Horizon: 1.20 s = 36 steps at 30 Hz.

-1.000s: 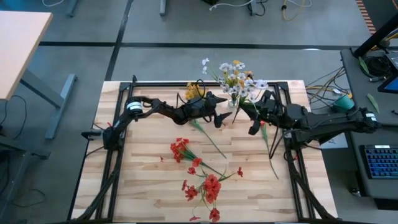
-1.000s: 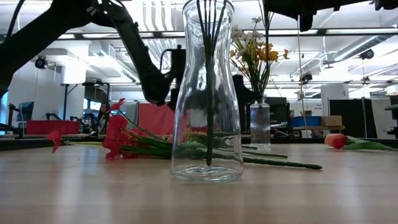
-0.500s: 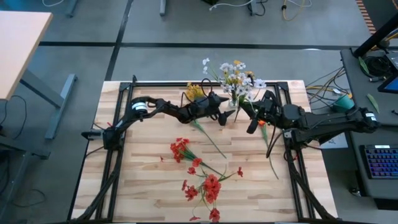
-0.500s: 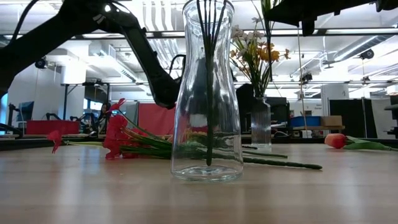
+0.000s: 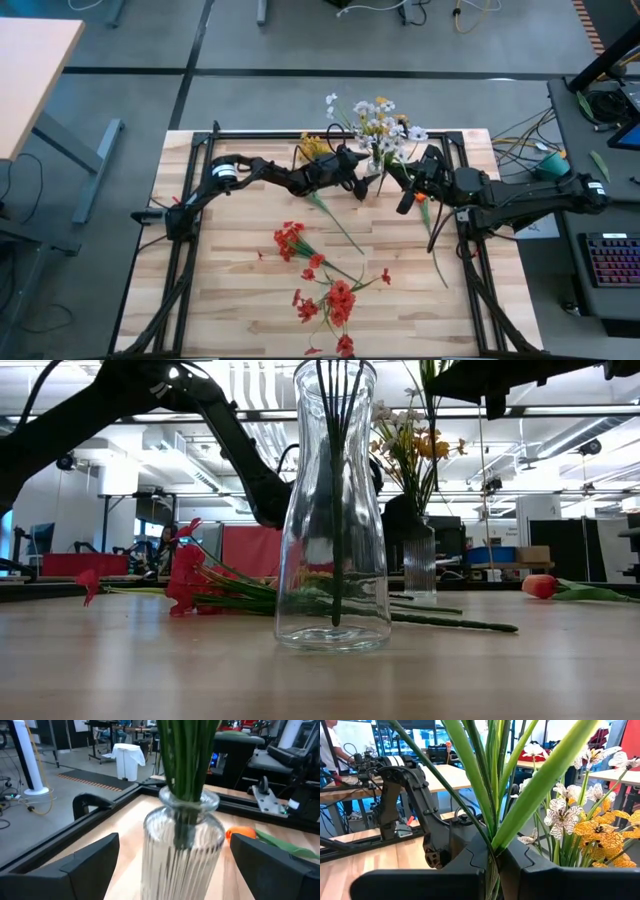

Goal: Sort flowers into vase by color
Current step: Put the white flowers into the top transparent vase

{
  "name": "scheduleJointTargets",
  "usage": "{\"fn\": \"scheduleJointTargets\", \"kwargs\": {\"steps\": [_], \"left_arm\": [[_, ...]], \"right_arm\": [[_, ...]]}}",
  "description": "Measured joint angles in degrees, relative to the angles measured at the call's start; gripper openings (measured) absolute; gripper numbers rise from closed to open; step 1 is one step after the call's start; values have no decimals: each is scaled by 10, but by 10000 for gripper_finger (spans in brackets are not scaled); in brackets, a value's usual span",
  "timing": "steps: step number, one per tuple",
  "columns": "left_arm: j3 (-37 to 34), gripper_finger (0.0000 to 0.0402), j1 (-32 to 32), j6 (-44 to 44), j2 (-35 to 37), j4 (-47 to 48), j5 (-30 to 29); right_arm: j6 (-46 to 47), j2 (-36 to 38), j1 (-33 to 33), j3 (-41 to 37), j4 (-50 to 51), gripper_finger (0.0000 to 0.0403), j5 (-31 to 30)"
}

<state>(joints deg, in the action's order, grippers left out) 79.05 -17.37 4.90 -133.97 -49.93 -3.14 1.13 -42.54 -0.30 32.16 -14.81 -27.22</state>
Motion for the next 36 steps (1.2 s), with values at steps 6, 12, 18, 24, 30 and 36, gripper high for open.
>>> {"fn": "scheduleJointTargets", "kwargs": {"steps": [6,12,18,24,30,36], "left_arm": [[0,346,0,1,0,-1,-6],[0,320,-1,1,0,0,-7],[0,298,-1,-3,0,0,-7],[0,282,-1,-5,0,4,-8],[0,274,-1,-5,0,5,-8],[0,266,-1,-5,0,9,-8]], "right_arm": [[-1,0,-1,0,2,18,-27],[4,-4,-9,0,9,18,-59],[4,-4,-12,0,9,18,-59],[4,-4,-19,0,3,18,-68],[4,-14,-60,0,-43,18,-74],[-2,-54,-105,0,-97,18,-54]]}}
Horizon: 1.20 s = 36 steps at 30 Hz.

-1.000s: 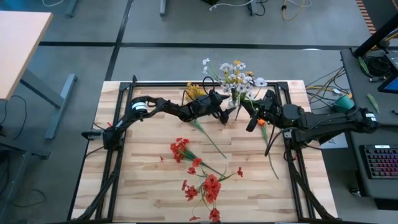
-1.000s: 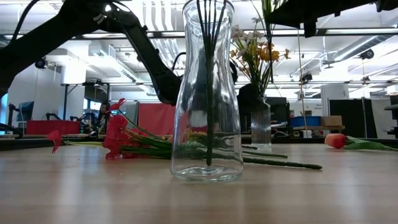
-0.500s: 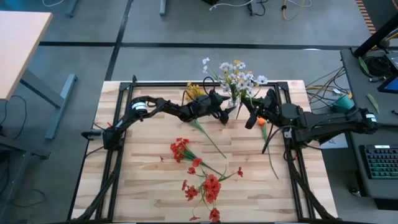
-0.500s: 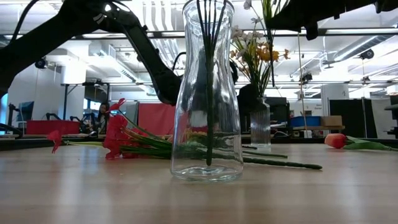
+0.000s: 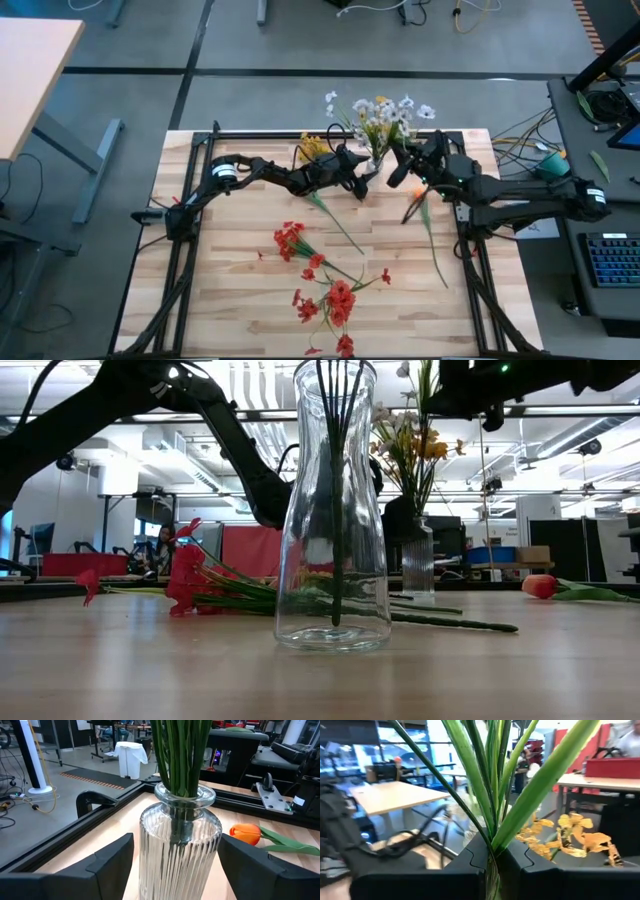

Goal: Sort flowers into vase by color
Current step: Put the white flowers into the top transparent vase

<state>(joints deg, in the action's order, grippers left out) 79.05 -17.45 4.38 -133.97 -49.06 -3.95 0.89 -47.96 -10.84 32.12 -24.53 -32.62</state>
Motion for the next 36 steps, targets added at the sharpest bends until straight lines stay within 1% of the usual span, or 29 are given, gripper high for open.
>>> {"fn": "scheduleJointTargets", "kwargs": {"steps": [5,14,20,27,36], "left_arm": [[0,258,0,0,0,1,0],[0,243,0,0,0,4,0],[0,242,0,0,0,4,0],[0,242,0,0,0,4,0],[0,242,0,0,0,3,0]], "right_arm": [[-22,-28,-29,0,-31,18,-5],[-32,-42,-56,0,-35,18,-5],[-45,-64,-57,0,-52,18,-4],[-75,-97,-57,-1,-100,18,-5],[-99,-103,-57,-1,-102,18,-6]]}}
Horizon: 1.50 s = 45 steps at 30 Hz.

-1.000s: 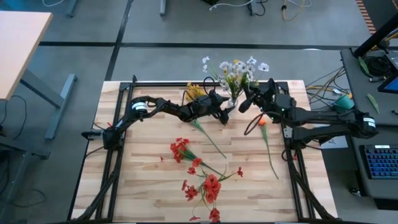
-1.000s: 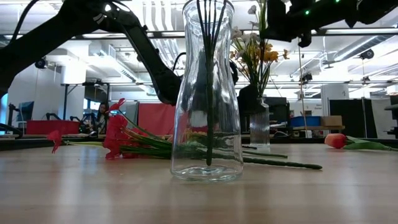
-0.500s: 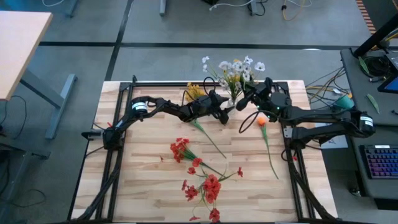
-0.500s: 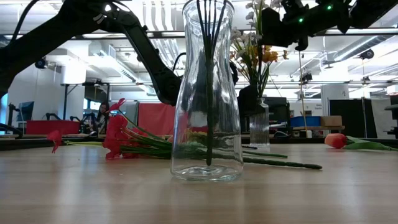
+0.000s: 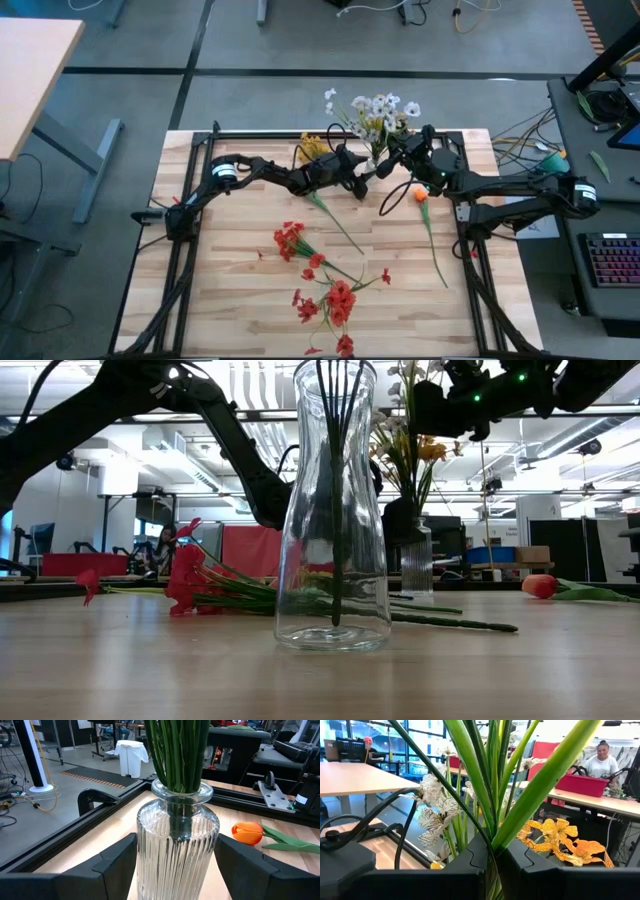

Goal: Sort flowers into vase by color
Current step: Put the white flowers into the top transparent vase

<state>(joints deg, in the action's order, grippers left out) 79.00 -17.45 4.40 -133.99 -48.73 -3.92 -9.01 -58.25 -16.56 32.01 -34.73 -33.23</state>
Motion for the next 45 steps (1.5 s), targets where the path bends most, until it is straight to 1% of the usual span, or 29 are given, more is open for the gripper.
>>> {"fn": "scheduleJointTargets", "kwargs": {"steps": [6,23,26,30,34,38,41,43,45], "left_arm": [[0,242,0,0,0,0,0],[0,242,0,0,0,0,0],[0,242,0,2,0,0,0],[0,242,0,2,0,0,0],[0,242,0,5,0,0,0],[0,242,0,6,0,-1,0],[0,242,0,6,0,-1,0],[0,242,0,6,0,0,0],[0,242,0,6,0,0,0]], "right_arm": [[-17,-18,0,-1,5,18,2],[11,-57,0,-2,20,19,2],[17,-55,0,-2,28,35,2],[43,-47,0,-2,59,76,1],[46,-30,0,-2,87,116,2],[47,-12,0,-2,82,137,10],[46,-6,0,0,83,131,20],[39,-8,0,3,84,113,22],[35,-12,0,6,83,86,22]]}}
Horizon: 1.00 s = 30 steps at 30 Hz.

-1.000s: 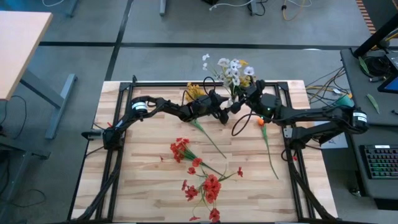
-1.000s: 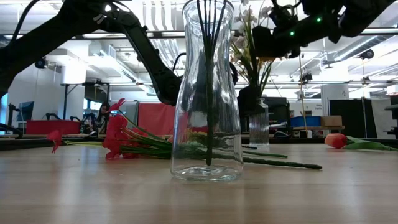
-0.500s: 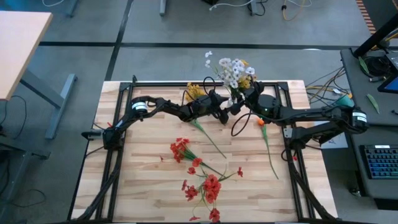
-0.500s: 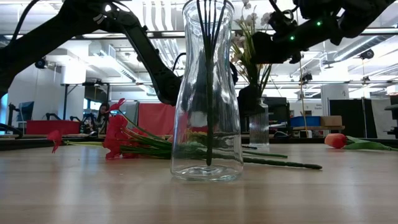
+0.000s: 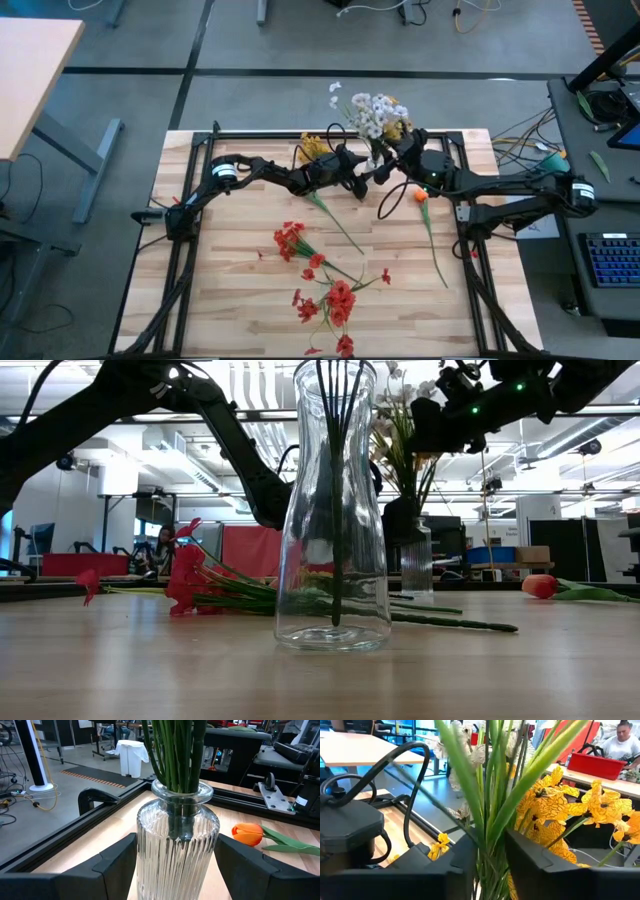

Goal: Sort flowers into vase by color
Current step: Put the white flowers into the top transparent vase

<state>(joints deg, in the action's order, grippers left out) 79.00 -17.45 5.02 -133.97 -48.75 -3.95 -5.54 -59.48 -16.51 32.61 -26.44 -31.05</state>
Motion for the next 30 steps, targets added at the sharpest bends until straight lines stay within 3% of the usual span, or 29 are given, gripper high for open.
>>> {"fn": "scheduleJointTargets", "kwargs": {"steps": [5,30], "left_arm": [[0,242,0,0,0,0,0],[0,242,0,0,0,0,0]], "right_arm": [[-5,-3,0,0,4,18,-1],[15,-3,0,0,112,12,-5]]}}
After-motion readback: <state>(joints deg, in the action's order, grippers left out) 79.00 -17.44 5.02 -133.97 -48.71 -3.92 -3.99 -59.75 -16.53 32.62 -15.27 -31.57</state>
